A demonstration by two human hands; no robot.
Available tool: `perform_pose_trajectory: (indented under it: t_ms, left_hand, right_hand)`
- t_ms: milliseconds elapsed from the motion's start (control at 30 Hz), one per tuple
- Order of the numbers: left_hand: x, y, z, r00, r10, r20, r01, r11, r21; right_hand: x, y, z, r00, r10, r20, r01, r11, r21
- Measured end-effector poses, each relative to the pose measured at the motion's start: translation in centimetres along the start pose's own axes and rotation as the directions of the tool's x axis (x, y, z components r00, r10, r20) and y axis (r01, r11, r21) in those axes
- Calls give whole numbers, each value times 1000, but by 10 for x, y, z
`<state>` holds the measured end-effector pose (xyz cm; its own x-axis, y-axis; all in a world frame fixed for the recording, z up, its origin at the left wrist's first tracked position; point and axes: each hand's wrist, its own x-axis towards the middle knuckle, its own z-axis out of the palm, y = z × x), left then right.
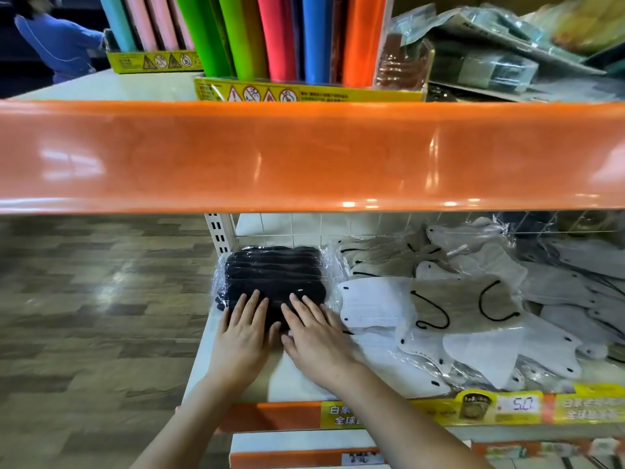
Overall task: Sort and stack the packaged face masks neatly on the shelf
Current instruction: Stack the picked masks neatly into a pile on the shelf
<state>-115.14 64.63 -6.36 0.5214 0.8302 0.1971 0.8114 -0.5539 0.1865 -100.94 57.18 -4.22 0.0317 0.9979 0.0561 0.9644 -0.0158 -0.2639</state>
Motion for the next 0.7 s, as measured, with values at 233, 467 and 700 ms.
perform_pose_trajectory:
  t_ms: [233,467,700]
  left_hand:
    - [6,22,-9,999,12,-38,-14,998,-59]
    - [19,93,-21,990,115,-86,-126,983,-135]
    - [25,185,-13,988,154,6,-147,956,-252]
  right_hand:
    - [0,6,-10,978,-4,-209,37,988,152]
    - [-25,53,-46,934,60,-353,-39,997,67]
    - [-77,131,-61,887,214,-409,-194,977,91]
